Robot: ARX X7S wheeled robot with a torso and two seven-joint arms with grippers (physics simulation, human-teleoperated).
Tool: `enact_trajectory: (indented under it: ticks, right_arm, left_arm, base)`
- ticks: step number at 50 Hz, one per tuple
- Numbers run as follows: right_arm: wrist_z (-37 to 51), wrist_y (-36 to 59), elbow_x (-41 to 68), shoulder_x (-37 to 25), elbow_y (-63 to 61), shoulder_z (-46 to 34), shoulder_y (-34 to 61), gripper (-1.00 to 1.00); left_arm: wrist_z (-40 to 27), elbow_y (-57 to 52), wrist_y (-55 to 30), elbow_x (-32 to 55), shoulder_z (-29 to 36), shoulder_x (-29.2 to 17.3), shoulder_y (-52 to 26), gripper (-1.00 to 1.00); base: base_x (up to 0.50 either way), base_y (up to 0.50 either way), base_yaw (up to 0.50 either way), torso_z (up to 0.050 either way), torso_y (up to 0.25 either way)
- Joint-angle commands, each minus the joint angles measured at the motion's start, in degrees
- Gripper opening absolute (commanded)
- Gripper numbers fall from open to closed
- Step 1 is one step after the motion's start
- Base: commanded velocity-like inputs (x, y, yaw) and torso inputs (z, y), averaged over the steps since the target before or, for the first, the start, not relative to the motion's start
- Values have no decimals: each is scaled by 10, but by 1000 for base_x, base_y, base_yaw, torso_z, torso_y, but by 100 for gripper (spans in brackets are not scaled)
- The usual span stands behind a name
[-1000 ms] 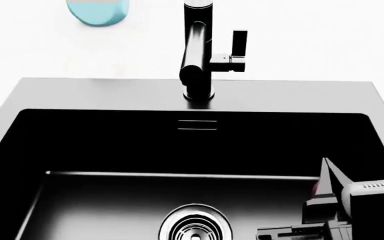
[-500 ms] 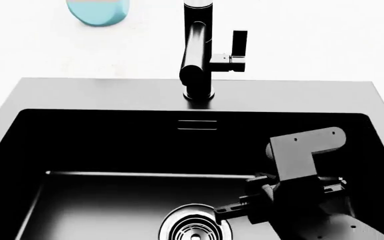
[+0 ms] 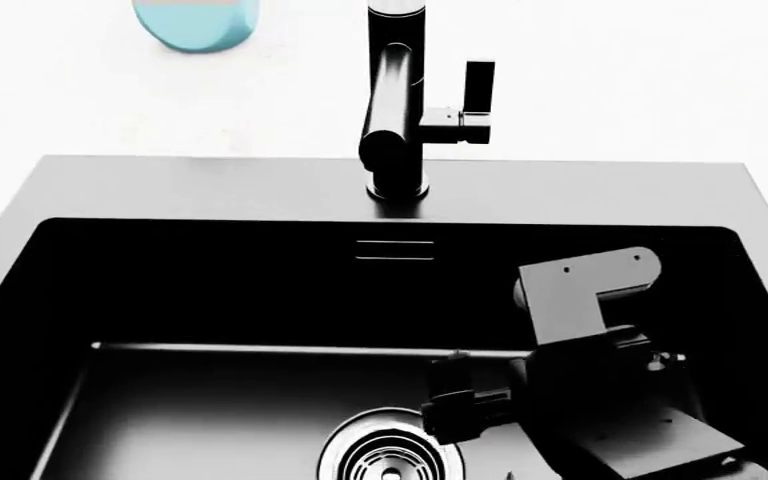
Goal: There is a mixed pile of frozen fruits and vegetables on the counter. Locate all the frozen vegetables and place the items in a bowl on the counter. Take all the frozen fruits and defrost them in a running sink.
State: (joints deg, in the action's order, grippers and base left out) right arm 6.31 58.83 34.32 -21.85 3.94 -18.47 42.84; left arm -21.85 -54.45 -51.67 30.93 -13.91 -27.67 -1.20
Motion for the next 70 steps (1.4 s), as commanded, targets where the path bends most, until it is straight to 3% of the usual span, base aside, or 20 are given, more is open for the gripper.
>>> enact_trajectory:
  ticks: [1,6,8,12,17,18,19,20,25,29,36,55,62,67,70]
  right_arm:
    - [49,67,41,-20,-186,70,-15,100]
    - [99,102,83,-31,-337,132,-33,100]
    - [115,111,102,-29,-382,161,-51,100]
    - [110,12,57,-47,-458,162,-134,100]
    - [125,-41,30,-53,-503,194,-226,100]
    - [125,-49,34,-51,-510,207,-245,100]
    - [126,-53,34,-52,-518,212,-255,100]
    - [128,-56,33,-52,-521,214,-257,100]
    - [123,-86,23,-45,-526,213,-285,100]
    - [125,-86,9,-54,-524,201,-280,100]
    - [131,-86,1,-55,-525,191,-280,100]
    - [138,-90,0,-60,-515,199,-285,100]
    - [143,-86,-3,-64,-514,197,-286,100]
    - [146,-86,4,-62,-512,208,-285,100]
    - [150,-78,14,-64,-521,219,-283,100]
  left_arm:
    - [5,3,-21,-10,0,11,-13,100]
    - [9,5,-3,-18,4,10,3,100]
    - [13,-13,-13,2,-25,6,17,100]
    - [16,-13,-4,1,-26,5,29,100]
    - [17,1,17,-14,-8,8,37,100]
    - [3,15,-3,-20,23,10,-4,100]
    - [6,11,0,-18,17,9,5,100]
    - [20,-9,9,-1,-23,5,43,100]
    - [-6,22,-10,-28,52,11,-24,100]
    - [1,5,-2,-20,25,5,7,100]
    - [-10,18,-9,-26,49,7,-21,100]
    - [-8,2,-2,-14,27,0,6,100]
    - [-17,24,-7,-24,56,3,-20,100]
    - [-3,1,-3,7,-18,-2,37,100]
    - [-27,25,-48,10,9,2,-17,100]
  base:
    - [0,0,0,0,0]
    - [0,0,0,0,0]
    - [0,0,0,0,0]
    - [0,0,0,0,0]
    - [0,0,0,0,0]
    - [0,0,0,0,0]
    - [0,0,0,0,0]
    - [0,0,0,0,0]
    - [0,0,0,0,0]
    - [0,0,0,0,0]
    - [0,44,0,0,0]
    - [0,460,0,0,0]
    - [0,398,0,0,0]
    - [0,0,0,0,0]
    - [0,0,0,0,0]
